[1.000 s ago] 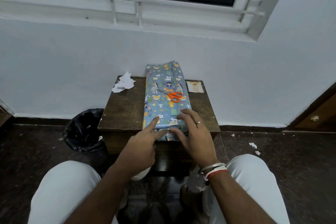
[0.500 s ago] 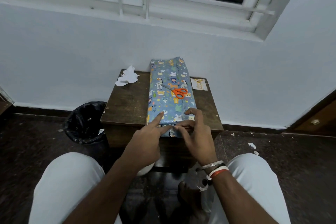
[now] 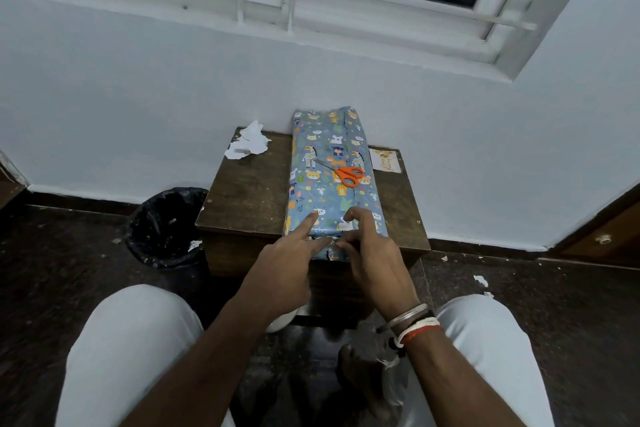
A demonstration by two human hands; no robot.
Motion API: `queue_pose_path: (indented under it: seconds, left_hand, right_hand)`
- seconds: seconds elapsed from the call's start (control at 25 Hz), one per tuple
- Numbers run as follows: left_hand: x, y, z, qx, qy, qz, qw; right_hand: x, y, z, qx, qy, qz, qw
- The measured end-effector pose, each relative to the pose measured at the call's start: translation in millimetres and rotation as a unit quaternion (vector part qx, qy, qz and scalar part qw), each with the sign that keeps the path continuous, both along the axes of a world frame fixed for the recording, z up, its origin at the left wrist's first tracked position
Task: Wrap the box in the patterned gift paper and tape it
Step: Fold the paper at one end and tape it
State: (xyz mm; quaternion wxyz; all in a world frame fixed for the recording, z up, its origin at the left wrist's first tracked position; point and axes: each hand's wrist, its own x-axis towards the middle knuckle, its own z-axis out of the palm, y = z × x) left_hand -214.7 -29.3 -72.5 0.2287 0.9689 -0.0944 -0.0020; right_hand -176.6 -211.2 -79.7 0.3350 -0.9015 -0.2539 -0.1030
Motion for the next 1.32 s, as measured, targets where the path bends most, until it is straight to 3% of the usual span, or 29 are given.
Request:
queue_pose_path:
  seconds: [0.2,0.6,0.72,0.84,1.08,1.2,1.32]
  left_hand:
    - [1,0,1,-0.002,0.002,0.000,1.000]
    - [1,1,0,0.006,0.005,-0.006,1.000]
    - [-1,1,3,0.005,0.013,-0.007,1.000]
    - [-1,2,4,0.004,0.020,-0.008,1.000]
    - [4,6,0,-0.003,0.020,-0.014,1.000]
    - [7,12,-4,-0.109,-0.001,-0.028,0.994]
    - [10,17,-11,-0.328,0.032,-0.003,0.944]
  right_hand:
    - [3,-7,2,-0.034,0.016,0.018,0.999]
    - [0,11,-6,-0.077,0.001,-0.094,0.993]
    - [0,13,-4,-0.117,-0.044,-0.111,0.986]
    - [0,16,0,-0.226,-0.090,-0.114,0.963]
    - [19,6,4,-0.226,-0.095,-0.100,0.964]
    - [26,2,4,-0.227,-0.105,-0.057,0.967]
    - [30,-4,5,-0.220,-0.111,-0.041,0.968]
